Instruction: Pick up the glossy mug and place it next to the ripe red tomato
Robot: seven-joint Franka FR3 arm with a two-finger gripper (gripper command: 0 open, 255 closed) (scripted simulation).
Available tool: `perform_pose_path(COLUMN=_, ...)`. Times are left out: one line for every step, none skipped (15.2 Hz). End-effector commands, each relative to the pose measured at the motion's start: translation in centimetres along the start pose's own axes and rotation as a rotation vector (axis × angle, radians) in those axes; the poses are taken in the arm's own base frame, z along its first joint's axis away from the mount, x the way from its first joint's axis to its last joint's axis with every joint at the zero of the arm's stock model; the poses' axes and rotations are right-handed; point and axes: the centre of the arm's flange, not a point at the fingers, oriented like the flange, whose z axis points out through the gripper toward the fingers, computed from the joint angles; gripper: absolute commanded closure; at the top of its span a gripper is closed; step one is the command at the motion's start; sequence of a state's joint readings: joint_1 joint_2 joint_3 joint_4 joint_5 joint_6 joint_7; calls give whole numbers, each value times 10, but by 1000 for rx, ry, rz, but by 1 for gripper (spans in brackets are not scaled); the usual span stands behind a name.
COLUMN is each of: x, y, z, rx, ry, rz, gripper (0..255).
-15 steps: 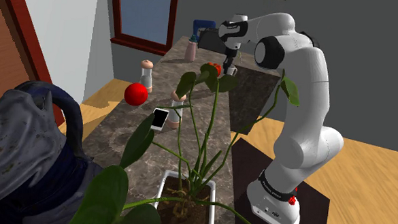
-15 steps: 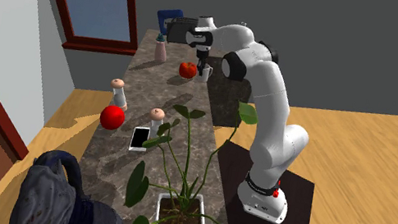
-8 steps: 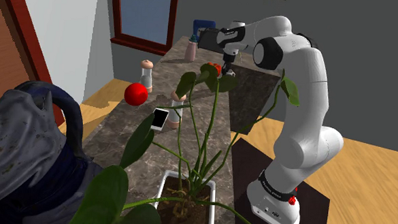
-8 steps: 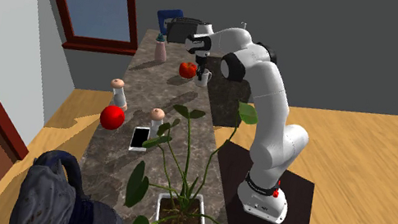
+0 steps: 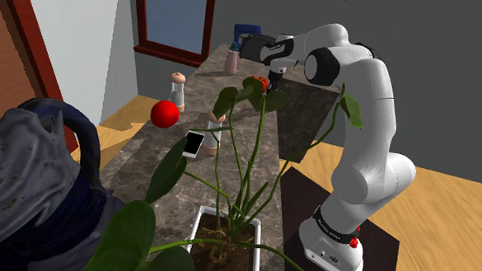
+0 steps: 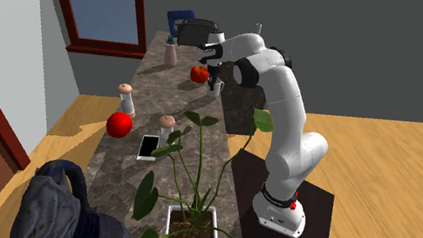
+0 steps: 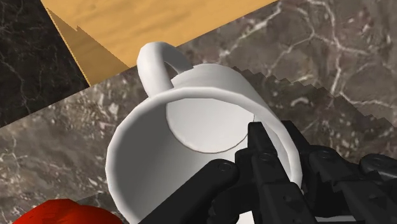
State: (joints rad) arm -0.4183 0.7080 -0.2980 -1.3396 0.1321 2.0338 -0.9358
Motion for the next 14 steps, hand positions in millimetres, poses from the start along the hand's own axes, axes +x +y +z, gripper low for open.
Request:
perform_pose_path(x=0, y=0, z=1, rx=-1, ry=1, rz=0, gripper=255)
perform_pose_path(x=0, y=0, z=1, rx=-1, ry=1, rz=0, gripper=255)
perform_pose_path(x=0, y=0, z=1, rx=-1, ry=1, rz=0, gripper=255)
perform_pose_path(x=0, y=0, z=1, rx=-1, ry=1, rz=0, gripper=255)
perform_pose_path(x=0, y=0, z=1, rx=-1, ry=1, rz=0, gripper=255)
perform_pose_path(x=0, y=0, z=1, rx=-1, ry=1, rz=0, gripper=0)
perform_pose_path(x=0, y=0, z=1, rx=-1, ry=1, rz=0, gripper=0)
perform_pose_path(x=0, y=0, z=1, rx=-1, ry=1, rz=0, gripper=0)
perform_pose_path(x=0, y=0, z=1, rx=-1, ry=1, rz=0, gripper=0)
perform_pose_path(x=0, y=0, z=1, rx=-1, ry=1, rz=0, gripper=0)
perform_pose_path(x=0, y=0, z=1, rx=-1, ry=1, rz=0, gripper=0)
perform_pose_path(x=0, y=0, z=-12, rx=-1, ry=1, rz=0, gripper=0)
perform_pose_path(x=0, y=0, z=-26, rx=-1, ry=1, rz=0, gripper=0)
perform_pose_path(x=0, y=0, z=-39, rx=-1, ry=1, rz=0, gripper=0)
